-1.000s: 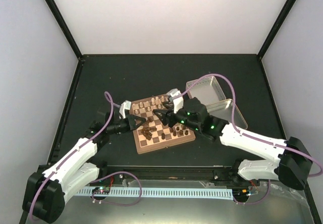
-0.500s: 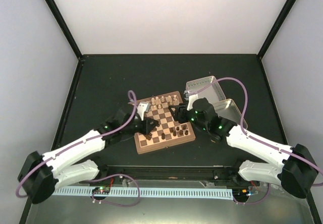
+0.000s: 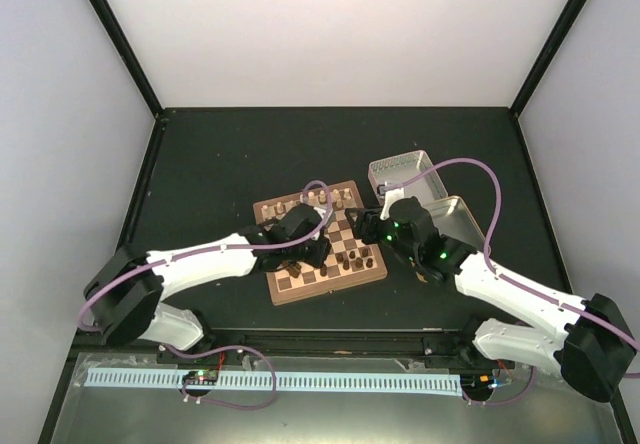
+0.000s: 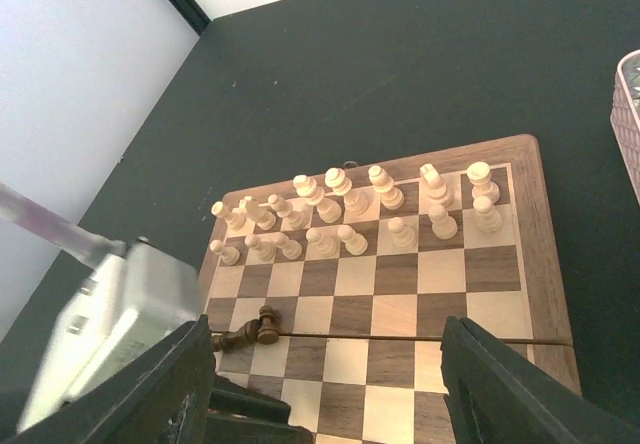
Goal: Set up the chess pieces on the board
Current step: Place the chess piece on the chessboard.
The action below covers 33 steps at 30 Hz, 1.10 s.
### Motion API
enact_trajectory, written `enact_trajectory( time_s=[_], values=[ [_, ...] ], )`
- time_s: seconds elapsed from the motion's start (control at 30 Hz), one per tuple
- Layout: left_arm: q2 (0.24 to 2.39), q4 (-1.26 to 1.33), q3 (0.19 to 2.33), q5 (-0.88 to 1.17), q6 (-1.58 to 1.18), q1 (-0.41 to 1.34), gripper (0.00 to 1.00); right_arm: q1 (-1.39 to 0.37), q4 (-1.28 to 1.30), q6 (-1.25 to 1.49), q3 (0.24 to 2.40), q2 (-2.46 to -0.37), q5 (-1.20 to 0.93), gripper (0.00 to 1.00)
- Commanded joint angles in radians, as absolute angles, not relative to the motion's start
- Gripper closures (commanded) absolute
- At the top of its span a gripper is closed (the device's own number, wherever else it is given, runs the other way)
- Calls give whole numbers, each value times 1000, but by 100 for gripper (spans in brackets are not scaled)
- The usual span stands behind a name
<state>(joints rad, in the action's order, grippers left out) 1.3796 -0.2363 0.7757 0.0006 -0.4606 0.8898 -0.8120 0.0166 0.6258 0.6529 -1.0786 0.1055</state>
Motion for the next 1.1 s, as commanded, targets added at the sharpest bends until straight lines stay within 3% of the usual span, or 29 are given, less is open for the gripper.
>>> enact_trajectory(
  time_s=[0.0, 0.83, 1.07],
  values=[
    [1442, -265, 821, -16, -421, 902, 93, -799, 20, 627, 641, -1064, 133, 37],
    [1559, -342, 898, 61, -387, 899, 91, -788, 25, 620, 655, -1086, 111, 37],
    [1561, -370, 910, 95, -377, 882, 83, -787, 21, 623, 659, -1099, 98, 37]
  ],
)
